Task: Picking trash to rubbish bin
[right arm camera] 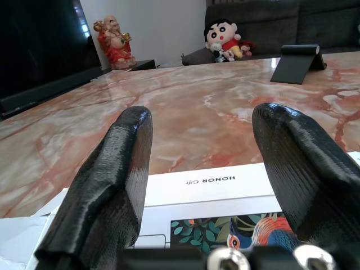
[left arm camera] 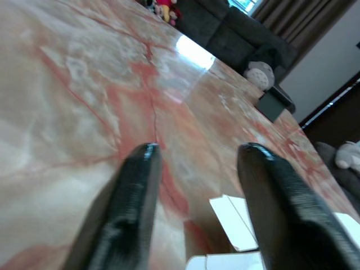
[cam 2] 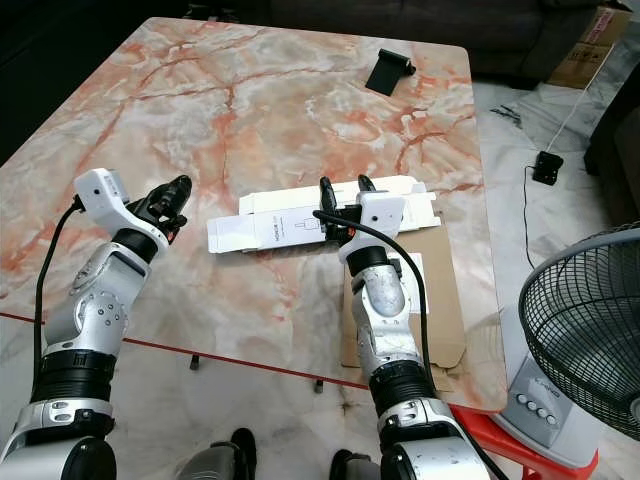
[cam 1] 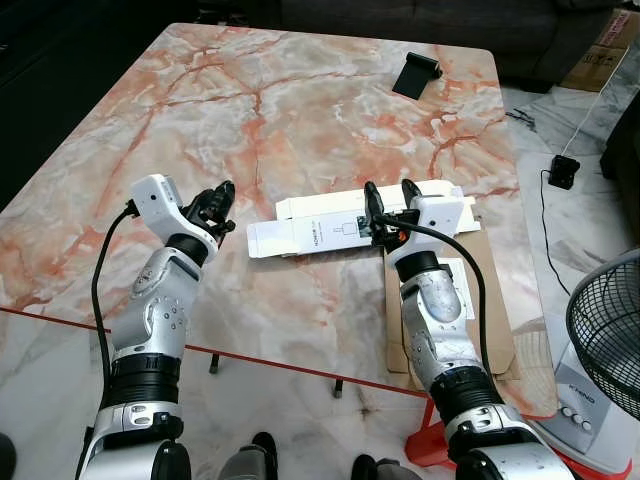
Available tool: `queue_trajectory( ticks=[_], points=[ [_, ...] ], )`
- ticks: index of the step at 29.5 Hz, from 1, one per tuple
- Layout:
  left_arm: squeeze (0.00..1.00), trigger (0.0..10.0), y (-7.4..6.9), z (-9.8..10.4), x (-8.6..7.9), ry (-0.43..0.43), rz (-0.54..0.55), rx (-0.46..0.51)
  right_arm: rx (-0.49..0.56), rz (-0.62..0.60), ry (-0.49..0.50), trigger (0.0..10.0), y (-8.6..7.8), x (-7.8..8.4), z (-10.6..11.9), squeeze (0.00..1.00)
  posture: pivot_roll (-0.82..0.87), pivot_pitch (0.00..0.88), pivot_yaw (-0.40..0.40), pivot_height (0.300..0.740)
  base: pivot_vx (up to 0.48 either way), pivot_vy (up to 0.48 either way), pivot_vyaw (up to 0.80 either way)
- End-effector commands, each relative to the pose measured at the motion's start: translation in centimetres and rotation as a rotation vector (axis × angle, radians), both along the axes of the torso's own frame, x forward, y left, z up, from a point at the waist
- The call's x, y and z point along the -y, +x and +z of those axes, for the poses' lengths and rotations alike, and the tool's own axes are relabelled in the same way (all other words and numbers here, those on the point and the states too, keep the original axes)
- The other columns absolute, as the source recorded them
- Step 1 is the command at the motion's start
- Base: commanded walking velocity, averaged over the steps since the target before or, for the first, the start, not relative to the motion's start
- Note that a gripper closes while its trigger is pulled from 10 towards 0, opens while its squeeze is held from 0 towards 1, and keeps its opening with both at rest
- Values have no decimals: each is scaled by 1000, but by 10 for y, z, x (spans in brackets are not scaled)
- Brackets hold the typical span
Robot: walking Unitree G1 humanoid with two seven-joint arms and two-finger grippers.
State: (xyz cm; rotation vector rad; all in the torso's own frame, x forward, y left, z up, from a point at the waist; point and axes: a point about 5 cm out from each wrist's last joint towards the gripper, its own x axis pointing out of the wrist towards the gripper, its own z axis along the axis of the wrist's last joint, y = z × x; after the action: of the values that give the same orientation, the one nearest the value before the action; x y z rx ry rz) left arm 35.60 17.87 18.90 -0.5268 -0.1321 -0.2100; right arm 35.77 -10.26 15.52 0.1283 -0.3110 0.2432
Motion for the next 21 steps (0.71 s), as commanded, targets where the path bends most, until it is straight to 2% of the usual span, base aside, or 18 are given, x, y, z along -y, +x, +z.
queue_trajectory(
  ticks=[1,4,5,7,12,17,21],
  points=[
    [1000,10000,-2,-9,1,-29,-28,-36,-14,8,-2,10000,-1,-2,-4,0,94,162,12,740,0,0,0],
    [1000,10000,-2,-14,3,-49,-43,-72,-16,7,-2,10000,-1,-2,-4,0,92,166,11,740,0,0,0],
    [0,10000,-1,-19,5,-30,-58,-119,-18,6,-4,10000,-1,-1,-5,0,93,169,10,740,0,0,0],
    [0,10000,-1,-25,9,-23,-101,-166,-21,3,-5,10000,-1,0,-6,0,92,172,11,740,0,0,0],
    [0,10000,-4,-28,17,-7,-178,-204,-26,-1,-8,10000,-2,1,-7,0,90,178,11,740,0,0,0],
    [0,10000,-4,-28,21,-15,-226,-232,-27,-2,-7,10000,-2,1,-7,0,90,184,11,740,0,0,0],
    [0,10000,-3,-28,19,13,-214,-257,-25,-3,-6,10000,-2,1,-7,0,91,185,11,740,0,0,0]
  ],
)
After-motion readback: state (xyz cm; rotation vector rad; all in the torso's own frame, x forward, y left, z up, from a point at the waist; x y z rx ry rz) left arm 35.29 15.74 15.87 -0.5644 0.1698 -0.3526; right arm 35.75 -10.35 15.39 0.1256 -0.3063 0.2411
